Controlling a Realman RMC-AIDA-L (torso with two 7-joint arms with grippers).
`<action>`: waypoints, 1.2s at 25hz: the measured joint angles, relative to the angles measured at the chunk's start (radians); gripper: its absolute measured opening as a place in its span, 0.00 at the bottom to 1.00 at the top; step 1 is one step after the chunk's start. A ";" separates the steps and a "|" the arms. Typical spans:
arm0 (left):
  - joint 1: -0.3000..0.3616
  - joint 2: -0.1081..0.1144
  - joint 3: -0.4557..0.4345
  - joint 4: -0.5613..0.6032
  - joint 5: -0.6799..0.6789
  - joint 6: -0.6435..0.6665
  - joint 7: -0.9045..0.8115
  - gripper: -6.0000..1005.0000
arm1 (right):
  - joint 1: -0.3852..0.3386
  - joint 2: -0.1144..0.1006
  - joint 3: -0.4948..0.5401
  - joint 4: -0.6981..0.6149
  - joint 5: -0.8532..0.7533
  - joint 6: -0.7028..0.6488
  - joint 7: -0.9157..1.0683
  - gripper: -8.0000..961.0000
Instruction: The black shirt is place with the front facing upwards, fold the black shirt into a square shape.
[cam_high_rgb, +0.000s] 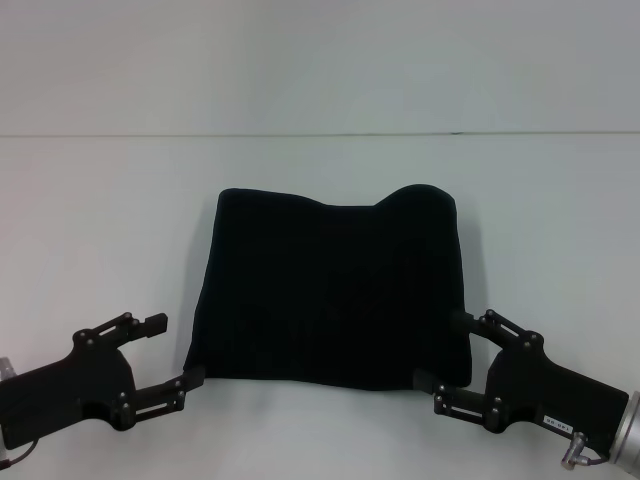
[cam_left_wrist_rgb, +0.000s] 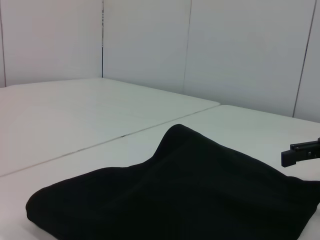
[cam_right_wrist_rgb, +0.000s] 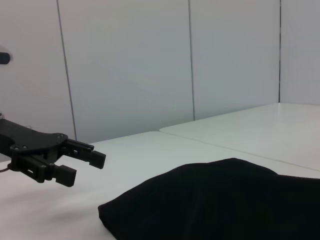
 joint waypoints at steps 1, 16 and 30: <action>0.000 0.000 0.000 0.000 -0.001 0.000 0.000 0.84 | 0.000 0.000 0.000 0.000 0.000 -0.002 0.000 0.98; 0.000 -0.001 0.000 0.000 -0.003 0.001 0.000 0.84 | 0.000 0.000 0.003 0.000 0.000 -0.007 0.000 0.98; -0.001 -0.004 0.000 0.000 0.003 0.001 0.000 0.84 | -0.002 0.000 0.002 0.000 0.000 -0.010 0.000 0.98</action>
